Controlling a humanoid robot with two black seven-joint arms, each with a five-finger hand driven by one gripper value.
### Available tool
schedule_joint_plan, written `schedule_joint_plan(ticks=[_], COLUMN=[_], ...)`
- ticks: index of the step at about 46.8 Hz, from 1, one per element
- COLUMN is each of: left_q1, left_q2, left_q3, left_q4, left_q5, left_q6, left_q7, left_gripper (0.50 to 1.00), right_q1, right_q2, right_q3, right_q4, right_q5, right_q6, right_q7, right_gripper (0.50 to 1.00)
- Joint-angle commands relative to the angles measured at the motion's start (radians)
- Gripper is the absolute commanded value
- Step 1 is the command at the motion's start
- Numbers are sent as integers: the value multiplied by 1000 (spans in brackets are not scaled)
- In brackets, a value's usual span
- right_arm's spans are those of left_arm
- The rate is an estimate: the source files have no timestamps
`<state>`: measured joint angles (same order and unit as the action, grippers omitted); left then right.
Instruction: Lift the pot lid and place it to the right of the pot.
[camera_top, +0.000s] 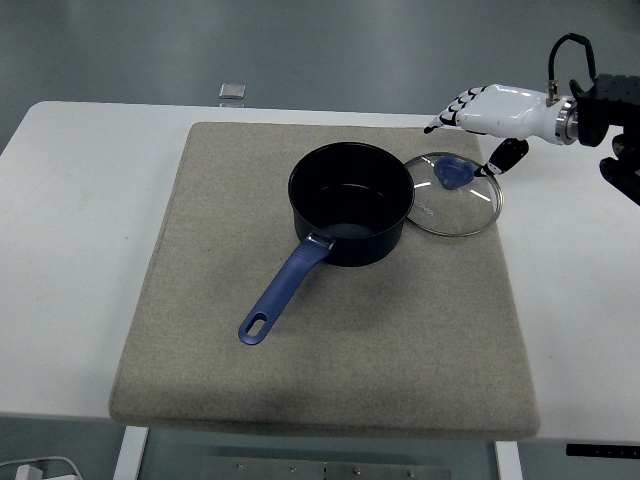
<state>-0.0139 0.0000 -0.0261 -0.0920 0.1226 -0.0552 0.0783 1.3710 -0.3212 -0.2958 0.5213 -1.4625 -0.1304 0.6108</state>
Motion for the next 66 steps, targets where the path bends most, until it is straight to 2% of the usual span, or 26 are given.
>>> schedule_joint_plan(ticks=[1, 9, 18, 29, 35, 48, 55, 61, 66], left_q1=[0, 0, 0, 0, 0, 0, 0, 0, 0], left_q2=[0, 0, 0, 0, 0, 0, 0, 0, 0], left_q3=[0, 0, 0, 0, 0, 0, 0, 0, 0], left_q4=[0, 0, 0, 0, 0, 0, 0, 0, 0], left_q5=[0, 0, 0, 0, 0, 0, 0, 0, 0], left_q6=[0, 0, 0, 0, 0, 0, 0, 0, 0], left_q7=[0, 0, 0, 0, 0, 0, 0, 0, 0], left_gripper=[1000, 1000, 1000, 1000, 1000, 1000, 1000, 1000, 1000], right_q1=[22, 62, 68, 89, 100, 99, 99, 96, 88], right_q2=[-1, -1, -1, 8, 11, 17, 17, 17, 20], right_q3=[-2, 4, 14, 14, 17, 60, 79, 86, 84], right_q4=[-1, -3, -12, -14, -15, -17, -21, -49, -55], right_q5=[7, 13, 36, 286, 425, 801, 1048, 1232, 1314], right_q6=[-2, -3, -12, -17, -43, -29, 41, 100, 121], right_q7=[0, 0, 0, 0, 0, 0, 0, -78, -103], right_gripper=[907, 907, 907, 907, 907, 905, 907, 907, 907])
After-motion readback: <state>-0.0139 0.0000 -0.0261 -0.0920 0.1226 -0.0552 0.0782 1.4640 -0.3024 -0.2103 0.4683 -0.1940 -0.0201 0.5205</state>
